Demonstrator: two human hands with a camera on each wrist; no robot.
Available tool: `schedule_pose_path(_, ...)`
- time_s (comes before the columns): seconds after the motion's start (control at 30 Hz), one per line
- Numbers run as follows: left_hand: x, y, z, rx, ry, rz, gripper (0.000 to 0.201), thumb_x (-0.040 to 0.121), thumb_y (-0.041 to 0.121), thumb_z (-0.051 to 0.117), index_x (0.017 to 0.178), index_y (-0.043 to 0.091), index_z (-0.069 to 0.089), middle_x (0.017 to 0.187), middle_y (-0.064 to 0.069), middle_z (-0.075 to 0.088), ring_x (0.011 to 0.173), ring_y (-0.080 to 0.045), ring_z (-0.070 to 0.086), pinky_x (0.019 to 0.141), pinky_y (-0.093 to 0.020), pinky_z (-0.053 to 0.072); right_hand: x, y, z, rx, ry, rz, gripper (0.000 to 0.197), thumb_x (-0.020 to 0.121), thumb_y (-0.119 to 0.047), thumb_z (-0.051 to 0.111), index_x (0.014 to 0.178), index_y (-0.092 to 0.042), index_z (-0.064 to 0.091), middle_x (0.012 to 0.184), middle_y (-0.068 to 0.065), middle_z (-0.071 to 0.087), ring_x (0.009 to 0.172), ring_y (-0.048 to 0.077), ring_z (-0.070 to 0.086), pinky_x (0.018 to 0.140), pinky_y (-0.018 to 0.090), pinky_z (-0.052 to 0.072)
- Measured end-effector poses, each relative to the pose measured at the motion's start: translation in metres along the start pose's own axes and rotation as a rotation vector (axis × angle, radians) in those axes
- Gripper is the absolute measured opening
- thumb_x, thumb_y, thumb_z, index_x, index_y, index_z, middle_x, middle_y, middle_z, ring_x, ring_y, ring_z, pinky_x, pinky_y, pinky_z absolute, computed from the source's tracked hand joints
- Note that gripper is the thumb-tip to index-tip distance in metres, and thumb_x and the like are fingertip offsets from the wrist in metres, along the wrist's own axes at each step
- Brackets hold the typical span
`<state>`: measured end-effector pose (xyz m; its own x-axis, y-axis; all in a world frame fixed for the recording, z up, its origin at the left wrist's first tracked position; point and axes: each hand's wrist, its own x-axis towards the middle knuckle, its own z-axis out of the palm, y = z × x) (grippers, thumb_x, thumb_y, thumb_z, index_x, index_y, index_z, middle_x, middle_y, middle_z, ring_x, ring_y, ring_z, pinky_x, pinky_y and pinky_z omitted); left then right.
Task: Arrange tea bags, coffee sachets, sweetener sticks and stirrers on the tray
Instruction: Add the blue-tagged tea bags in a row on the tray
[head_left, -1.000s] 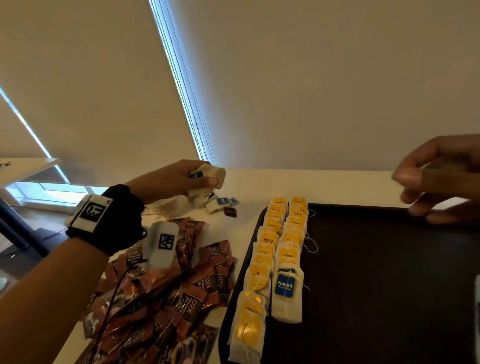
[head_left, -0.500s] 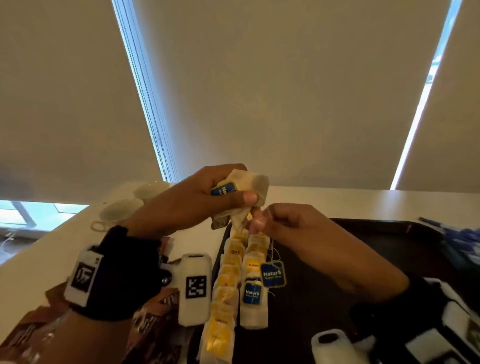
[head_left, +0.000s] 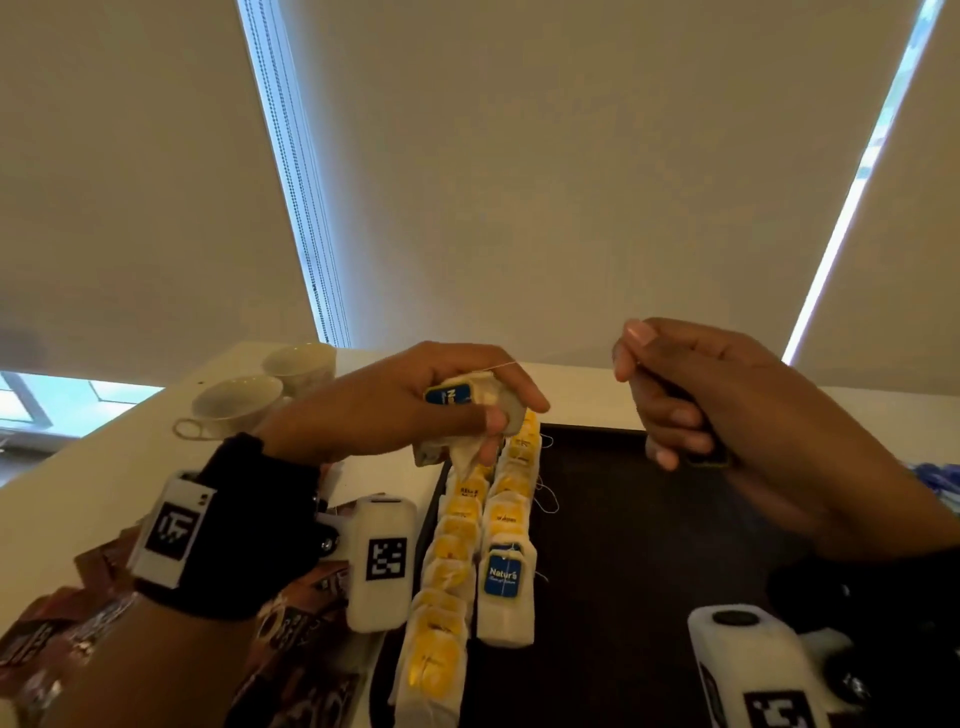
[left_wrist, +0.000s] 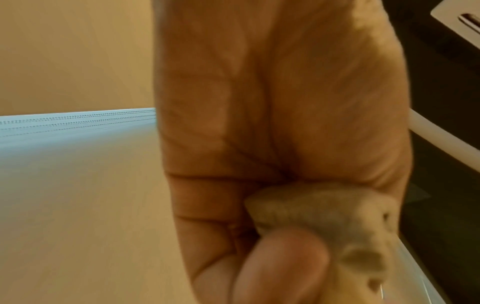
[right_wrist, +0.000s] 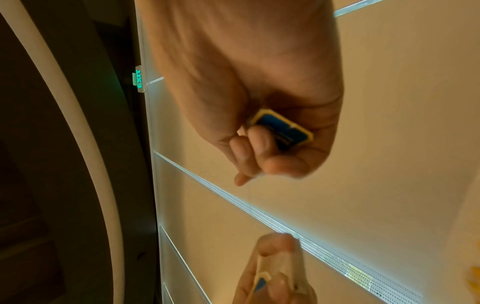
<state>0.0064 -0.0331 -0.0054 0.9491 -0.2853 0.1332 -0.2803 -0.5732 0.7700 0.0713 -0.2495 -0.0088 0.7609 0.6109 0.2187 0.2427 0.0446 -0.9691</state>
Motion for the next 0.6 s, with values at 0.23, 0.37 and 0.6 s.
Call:
schedule_pose_path(0.23, 0.008, -0.001, 0.01, -0.03, -0.072, -0.057, 0.023, 0.088, -0.004, 0.058, 0.111, -0.004, 0.057, 0.079, -0.004, 0.068, 0.058, 0.002, 0.062, 0.052, -0.005, 0.043, -0.004, -0.01, -0.009, 0.043, 0.11, -0.08, 0.031, 0.095, -0.031, 0.044, 0.075, -0.014, 0.059, 0.049, -0.002, 0.03, 0.04, 0.011, 0.022, 0.041, 0.022, 0.036)
schedule_pose_path(0.37, 0.013, -0.004, 0.015, 0.0, -0.08, -0.062, 0.022, 0.088, -0.004, 0.059, 0.109, 0.002, 0.057, 0.077, -0.001, 0.066, 0.056, 0.002, 0.061, 0.052, -0.006, 0.043, -0.006, -0.013, -0.009, 0.035, 0.161, -0.105, 0.031, 0.095, -0.031, 0.043, 0.077, -0.014, 0.06, 0.048, -0.002, 0.031, 0.039, 0.01, 0.023, 0.038, 0.02, 0.034)
schedule_pose_path(0.6, 0.02, -0.009, 0.023, 0.112, -0.068, -0.053, 0.036, 0.088, 0.013, 0.064, 0.122, 0.018, 0.053, 0.094, 0.003, 0.071, 0.095, -0.014, 0.067, 0.087, -0.042, 0.054, -0.003, -0.007, -0.006, 0.041, 0.282, -0.096, 0.025, 0.096, -0.028, 0.042, 0.084, -0.016, 0.06, 0.047, -0.004, 0.033, 0.039, 0.009, 0.025, 0.036, 0.02, 0.026)
